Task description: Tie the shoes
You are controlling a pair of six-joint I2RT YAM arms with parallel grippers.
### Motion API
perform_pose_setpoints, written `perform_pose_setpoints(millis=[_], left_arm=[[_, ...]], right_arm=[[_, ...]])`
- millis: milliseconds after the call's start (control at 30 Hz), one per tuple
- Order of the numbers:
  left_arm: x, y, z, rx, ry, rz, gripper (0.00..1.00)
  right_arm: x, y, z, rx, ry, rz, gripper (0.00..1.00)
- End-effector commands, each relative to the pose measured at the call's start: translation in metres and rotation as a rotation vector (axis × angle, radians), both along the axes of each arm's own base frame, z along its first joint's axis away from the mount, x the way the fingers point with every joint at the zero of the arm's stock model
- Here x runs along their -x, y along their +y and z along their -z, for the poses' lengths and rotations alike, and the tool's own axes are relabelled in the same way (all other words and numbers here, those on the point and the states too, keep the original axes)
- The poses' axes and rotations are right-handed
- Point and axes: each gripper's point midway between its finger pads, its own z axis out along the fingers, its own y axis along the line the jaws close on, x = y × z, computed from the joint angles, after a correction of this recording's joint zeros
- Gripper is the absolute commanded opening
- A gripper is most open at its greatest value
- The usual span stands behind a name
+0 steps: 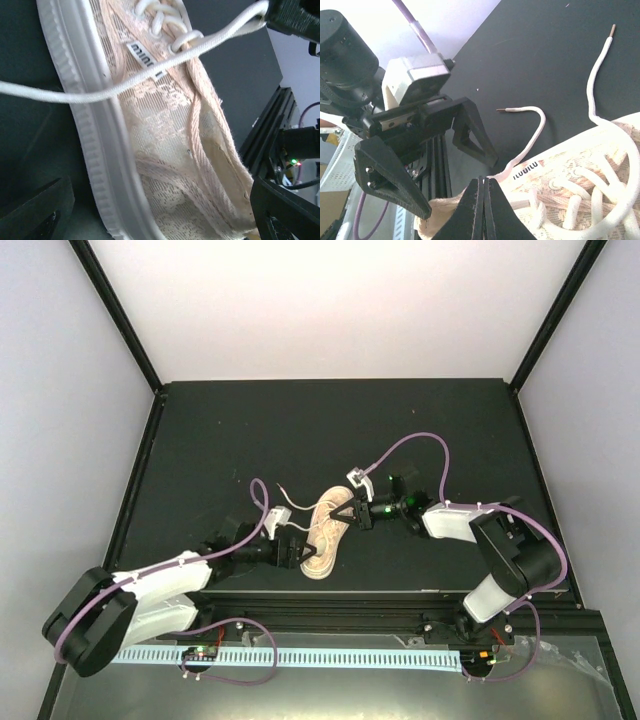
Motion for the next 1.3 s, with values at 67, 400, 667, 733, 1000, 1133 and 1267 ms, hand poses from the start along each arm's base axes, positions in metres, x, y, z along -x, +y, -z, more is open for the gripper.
perform_pose_setpoints(millis=[67, 400, 667, 733, 1000, 1133, 1267], left_arm=[[0.011, -0.018, -0.005, 0.087, 0.059, 0.045, 0.99], [0.028, -0.061, -0.021, 0.175, 0.072, 0.151, 0.99], [0.011, -0.056, -0.033, 0.070, -0.043, 0.128, 0.99], [-0.004, -0.039, -0.046, 0.009, -0.126, 0.087, 0.99], [-0.067, 0.023, -0.087, -0.102, -0.303, -0.096, 0.98], [-0.095, 0.033, -0.069, -0.286, -0.285, -0.107, 0.85], [-0.112, 0.044, -0.030, -0.507, -0.163, -0.073, 0.69]], right_arm=[[-0.001, 0.001, -0.012, -0.028, -0.053, 0.004, 0.02], [-0.001, 0.001, -0.015, -0.030, -0.059, 0.008, 0.02], [0.001, -0.002, -0.014, -0.021, -0.063, 0.012, 0.02], [0.003, -0.002, -0.014, -0.019, -0.066, 0.012, 0.02], [0.003, -0.003, -0.011, -0.016, -0.066, 0.011, 0.02], [0.004, -0.003, -0.010, -0.021, -0.062, 0.007, 0.02], [0.004, -0.003, -0.011, -0.023, -0.062, 0.005, 0.01]])
